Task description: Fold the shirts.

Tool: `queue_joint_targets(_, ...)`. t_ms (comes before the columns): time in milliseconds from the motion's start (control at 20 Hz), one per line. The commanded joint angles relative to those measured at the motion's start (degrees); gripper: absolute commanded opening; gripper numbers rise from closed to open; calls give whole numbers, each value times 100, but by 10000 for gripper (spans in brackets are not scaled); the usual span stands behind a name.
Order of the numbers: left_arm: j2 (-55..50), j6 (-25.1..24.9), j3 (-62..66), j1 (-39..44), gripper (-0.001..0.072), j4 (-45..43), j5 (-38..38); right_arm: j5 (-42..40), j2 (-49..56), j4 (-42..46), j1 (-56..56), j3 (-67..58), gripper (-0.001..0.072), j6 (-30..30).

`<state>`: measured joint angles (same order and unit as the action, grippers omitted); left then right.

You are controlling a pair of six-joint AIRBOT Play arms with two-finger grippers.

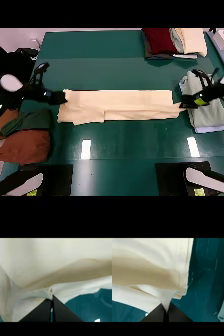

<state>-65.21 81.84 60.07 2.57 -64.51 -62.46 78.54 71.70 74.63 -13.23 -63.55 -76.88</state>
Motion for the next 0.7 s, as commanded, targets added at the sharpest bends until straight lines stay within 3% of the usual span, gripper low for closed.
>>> queue_joint_targets(0,-1290,-133,986,-7,22,-37,378,-24,927,-31,127,-855,14,-122)
queue_joint_targets(150,-1668,-79,1207,-7,26,20,551,-11,1351,-540,66,-1303,37,-114)
queue_joint_targets(200,-1665,-59,1207,-7,190,24,643,-22,1462,-774,2,-1449,265,-103)
queue_joint_targets(250,-1657,101,1224,-7,481,22,708,-20,1552,-970,-70,-1576,450,-101)
queue_joint_targets(300,-1655,216,1276,-7,545,22,662,-13,1600,-1189,-164,-1661,457,31)
queue_joint_targets(350,-1641,214,1349,-7,547,24,529,26,1598,-1366,-278,-1668,457,188)
queue_joint_targets(500,-1606,212,1427,-7,545,63,131,271,1547,-1364,-693,-1423,457,396)
queue_joint_targets(550,-1609,212,1425,-4,415,72,20,258,1532,-1368,-872,-1200,459,435)
queue_joint_targets(600,-1609,201,1425,-4,165,107,-59,223,1532,-1370,-1034,-973,487,466)
queue_joint_targets(650,-1609,136,1425,-4,27,216,-52,164,1534,-1370,-1187,-730,516,516)
